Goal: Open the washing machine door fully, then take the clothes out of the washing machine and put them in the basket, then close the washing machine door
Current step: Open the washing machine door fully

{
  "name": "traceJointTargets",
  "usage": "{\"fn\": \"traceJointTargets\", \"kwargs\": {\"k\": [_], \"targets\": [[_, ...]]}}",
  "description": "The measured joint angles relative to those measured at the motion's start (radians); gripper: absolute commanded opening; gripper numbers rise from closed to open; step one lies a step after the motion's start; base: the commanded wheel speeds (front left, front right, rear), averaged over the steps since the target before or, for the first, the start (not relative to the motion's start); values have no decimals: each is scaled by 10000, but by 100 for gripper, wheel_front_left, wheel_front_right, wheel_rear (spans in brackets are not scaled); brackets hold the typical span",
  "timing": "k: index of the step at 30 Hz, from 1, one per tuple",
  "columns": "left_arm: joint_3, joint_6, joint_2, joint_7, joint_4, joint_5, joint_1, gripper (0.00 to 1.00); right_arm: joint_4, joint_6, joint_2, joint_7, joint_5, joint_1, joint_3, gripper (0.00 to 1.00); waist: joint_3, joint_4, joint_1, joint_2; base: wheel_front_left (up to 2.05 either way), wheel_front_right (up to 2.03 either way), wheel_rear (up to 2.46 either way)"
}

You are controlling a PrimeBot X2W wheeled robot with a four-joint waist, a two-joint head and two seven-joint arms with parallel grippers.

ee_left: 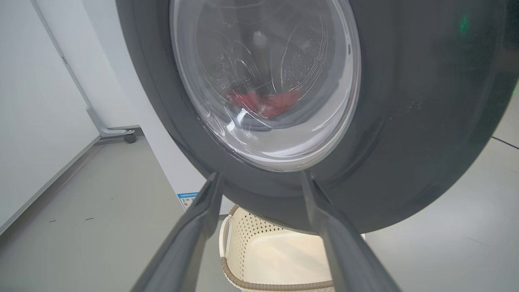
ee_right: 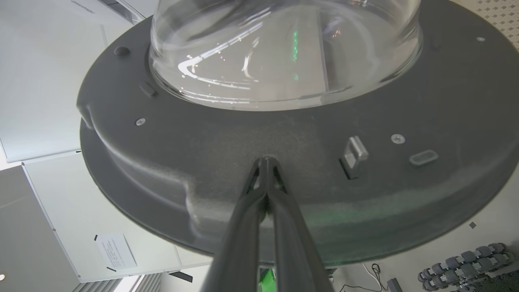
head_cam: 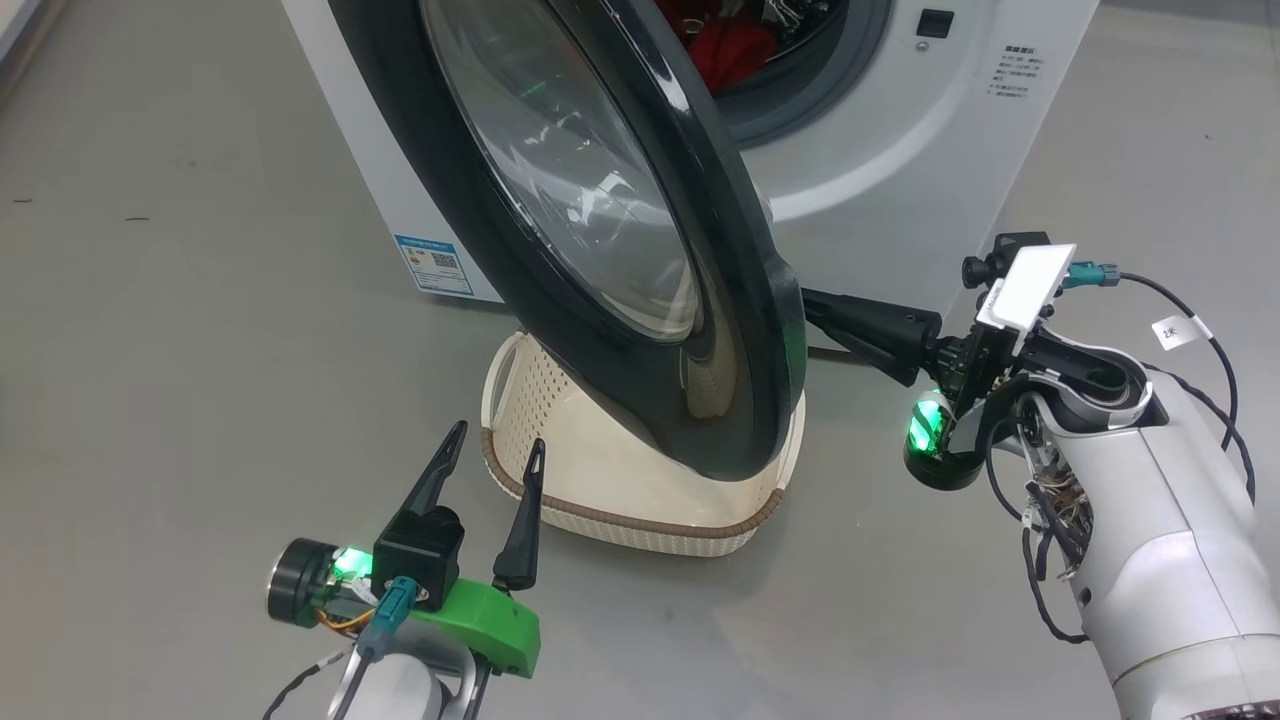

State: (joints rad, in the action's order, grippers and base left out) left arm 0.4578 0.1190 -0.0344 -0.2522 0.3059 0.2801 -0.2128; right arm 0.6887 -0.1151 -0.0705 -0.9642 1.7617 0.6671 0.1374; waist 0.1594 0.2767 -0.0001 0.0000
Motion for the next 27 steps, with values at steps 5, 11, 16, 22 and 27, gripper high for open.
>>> {"fn": "traceJointTargets", "kwargs": {"k": [5,11,16,22,27], "targets": [[-23,0,-4,0,0,0,82,100,-109,-12,27,0,63,-223,196,0,-118,215,0,0,0,0,0],[-96,0,-6,0,-2,0,145,100,-265,-12,44,0,163,-458,418,0,-237,477,0,0,0,0,0],[-113,0,-15,0,0,0,292,100,-418,-13,48,-2,257,-666,637,0,-326,681,0,0,0,0,0],[-130,0,-25,0,-2,0,304,100,-746,-61,42,-29,830,-949,1106,0,-427,952,0,0,0,0,0],[-157,0,-27,0,-2,0,350,100,-1028,-63,48,-12,1085,-1075,1536,0,-480,1201,0,0,0,0,0]]}}
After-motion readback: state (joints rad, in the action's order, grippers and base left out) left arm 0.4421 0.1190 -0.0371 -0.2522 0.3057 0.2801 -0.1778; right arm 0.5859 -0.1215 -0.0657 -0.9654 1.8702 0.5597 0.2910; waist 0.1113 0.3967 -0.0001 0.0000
